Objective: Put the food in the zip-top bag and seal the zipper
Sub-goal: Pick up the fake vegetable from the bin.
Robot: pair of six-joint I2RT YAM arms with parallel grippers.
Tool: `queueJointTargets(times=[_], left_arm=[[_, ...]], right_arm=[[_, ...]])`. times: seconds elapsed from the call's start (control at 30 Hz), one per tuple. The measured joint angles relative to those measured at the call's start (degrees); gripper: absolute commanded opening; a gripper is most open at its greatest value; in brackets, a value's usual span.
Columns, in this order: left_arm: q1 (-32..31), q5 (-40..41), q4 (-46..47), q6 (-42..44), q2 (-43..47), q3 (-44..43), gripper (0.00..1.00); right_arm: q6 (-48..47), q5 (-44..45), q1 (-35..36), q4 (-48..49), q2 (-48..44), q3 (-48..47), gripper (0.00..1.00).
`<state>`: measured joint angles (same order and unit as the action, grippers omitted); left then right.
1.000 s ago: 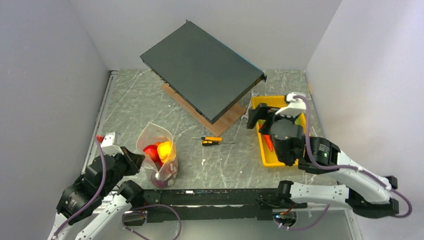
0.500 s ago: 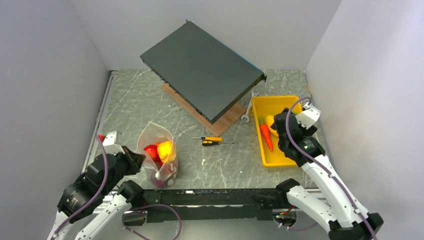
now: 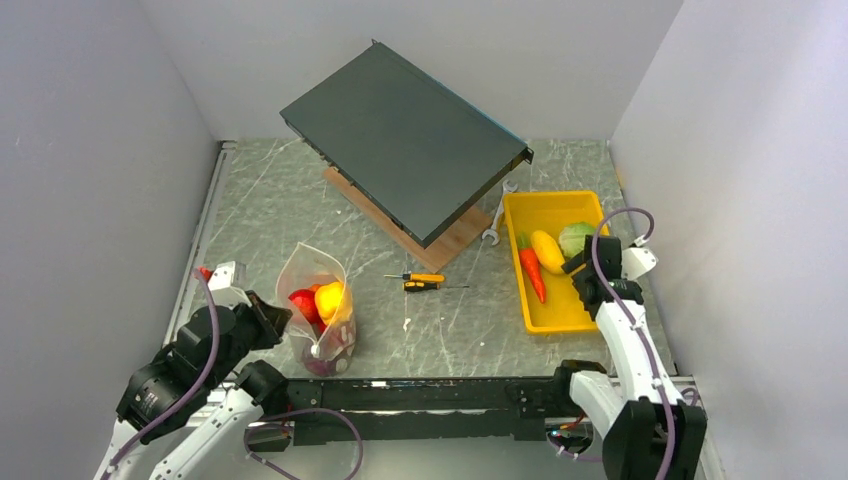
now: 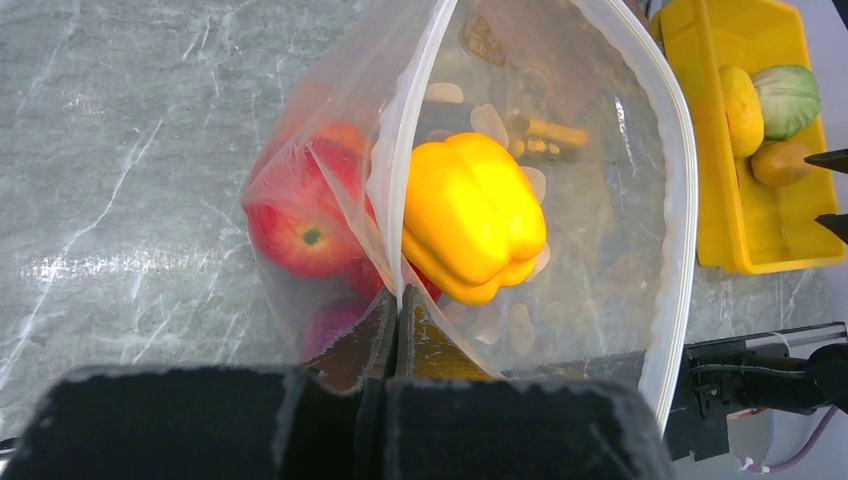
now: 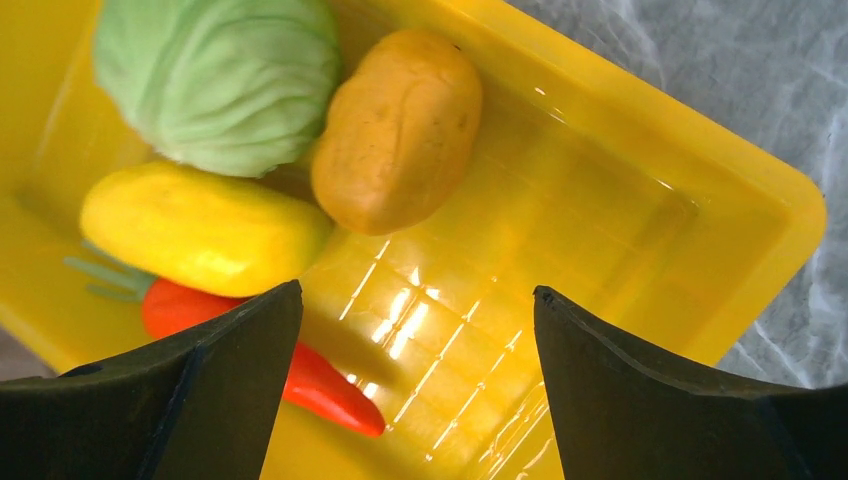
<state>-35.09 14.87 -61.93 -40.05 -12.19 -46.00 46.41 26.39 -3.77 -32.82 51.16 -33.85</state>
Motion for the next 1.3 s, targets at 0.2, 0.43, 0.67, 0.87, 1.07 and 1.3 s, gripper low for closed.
queueJointTargets(times=[0.2,0.43,0.67,0.87,1.07,1.3], left_arm=[[0.00,0.02,-0.02,-0.02,-0.04,0.02,0.00],[0.00,0.02,-0.02,-0.04,-0.44,0.02,0.00],[0.00,0.02,0.00,0.00,-2.36,0.02,0.00],[0.00,0.02,0.00,0.09,-2.71,0.02,0.00],[0.00,0.02,0.02,0.20,-2.71,0.02,0.00],[0.00,0.00,0.02,0.28,-2.71,0.02,0.00]], right_arm=[[0.33,-4.04,-6.34,5.25,5.18,2.27,0.88],[-0.37,-5.77,-10.10,11.28,10.08,2.40,0.95],[-1.11,-8.96,-10.75,16.31,16.11,1.92,0.97],[-1.44,-10.93,-10.78,18.86,22.58,0.68,0.91],[-2.29,-11.54,-10.75,19.21,24.37,-0.28,0.78],[-3.39,-11.34,-10.78,18.32,21.31,-0.28,0.39]])
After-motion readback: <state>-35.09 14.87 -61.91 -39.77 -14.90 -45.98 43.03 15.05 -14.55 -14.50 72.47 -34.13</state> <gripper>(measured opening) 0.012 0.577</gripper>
